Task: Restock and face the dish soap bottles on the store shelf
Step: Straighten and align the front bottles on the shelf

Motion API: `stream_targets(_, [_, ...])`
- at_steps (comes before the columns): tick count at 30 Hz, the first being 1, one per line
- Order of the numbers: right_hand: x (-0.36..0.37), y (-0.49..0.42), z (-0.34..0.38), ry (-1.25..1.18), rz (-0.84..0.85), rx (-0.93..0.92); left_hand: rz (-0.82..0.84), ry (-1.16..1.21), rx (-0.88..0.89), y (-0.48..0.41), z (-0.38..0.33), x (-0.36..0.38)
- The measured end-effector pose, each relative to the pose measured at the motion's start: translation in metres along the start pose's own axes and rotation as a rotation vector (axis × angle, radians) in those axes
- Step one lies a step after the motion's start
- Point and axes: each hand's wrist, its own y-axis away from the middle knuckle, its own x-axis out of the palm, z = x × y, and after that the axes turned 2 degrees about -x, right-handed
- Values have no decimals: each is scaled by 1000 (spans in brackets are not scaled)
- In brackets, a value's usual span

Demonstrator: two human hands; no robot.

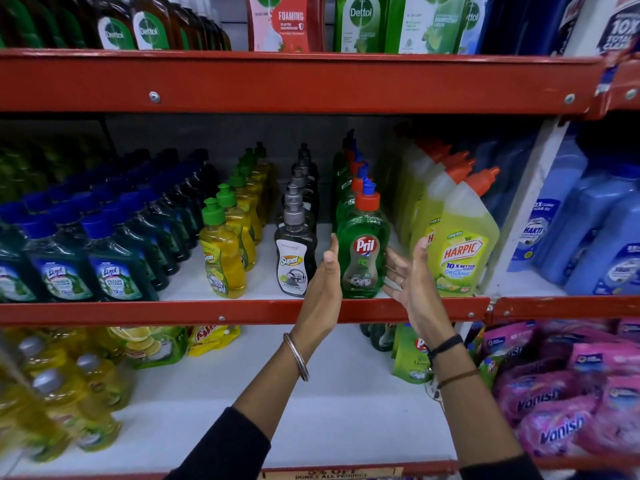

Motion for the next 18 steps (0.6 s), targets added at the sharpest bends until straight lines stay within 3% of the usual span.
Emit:
stream_targets(4, [0, 2, -1, -2, -16, -2, -12, -4, 22, 1, 3, 1])
stream_targets(6, [6, 6, -8, 2, -131, -70, -68, 23, 83, 6, 7, 1])
stream_targets(9, [27, 21, -26, 4, -401, -320, -339, 86, 251, 18, 15, -5])
stream_targets(10, [36, 28, -32, 2, -419, -397, -445, 101, 300, 21, 16, -11])
stream_targets(13, [68, 41, -45, -23, -173, -459, -581, 73, 312, 18, 15, -33])
stream_targets(15, [87, 39, -48, -32, -10, -377, -496, 52, 227, 10, 15, -49])
stream_targets(18, [108, 26, -48, -12, 30, -253, -280, 64, 103, -3, 17, -69])
